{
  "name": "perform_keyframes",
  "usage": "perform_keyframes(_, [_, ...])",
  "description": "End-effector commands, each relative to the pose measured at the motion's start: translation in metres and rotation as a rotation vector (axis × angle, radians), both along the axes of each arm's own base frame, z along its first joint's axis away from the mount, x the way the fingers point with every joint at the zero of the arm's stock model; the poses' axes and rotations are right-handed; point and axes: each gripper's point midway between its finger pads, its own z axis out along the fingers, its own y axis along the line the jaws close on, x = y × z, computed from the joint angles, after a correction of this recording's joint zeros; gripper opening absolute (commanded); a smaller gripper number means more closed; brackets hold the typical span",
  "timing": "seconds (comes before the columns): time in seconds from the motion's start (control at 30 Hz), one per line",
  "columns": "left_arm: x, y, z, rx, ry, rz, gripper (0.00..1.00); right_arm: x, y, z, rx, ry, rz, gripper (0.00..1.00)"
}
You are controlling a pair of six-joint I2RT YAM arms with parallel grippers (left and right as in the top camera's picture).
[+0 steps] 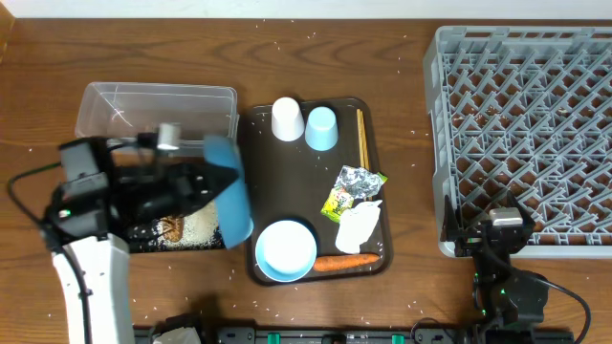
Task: Sort waste into correct bins and load items into the dishwasher rack
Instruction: 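Tilt the teal plate to slide the mushroom onto the black tray, then carry the teal plate back and lower it onto the brown tray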
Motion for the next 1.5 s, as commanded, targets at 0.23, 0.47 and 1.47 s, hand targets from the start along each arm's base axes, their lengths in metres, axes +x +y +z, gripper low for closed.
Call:
perform_keyframes(0.23, [0.026,-0.062,-0.02,0.315,-0.083,-0.005,0.06,0.0,-0.002,-0.001,-0.006,0.005,-0.008,0.99])
perform_keyframes(0.47, [0.037,-0.086,-0.045,0.631,-0.198,0.082,0.06,0.0,-0.002,-0.001,-0.006,0.005,-0.008,0.99])
perform_keyframes(1.47, [0.053,-0.131,-0.139,0.824,-0.075,0.01,0.24,0.0,-0.002,-0.001,-0.006,0.005,-0.008,0.99])
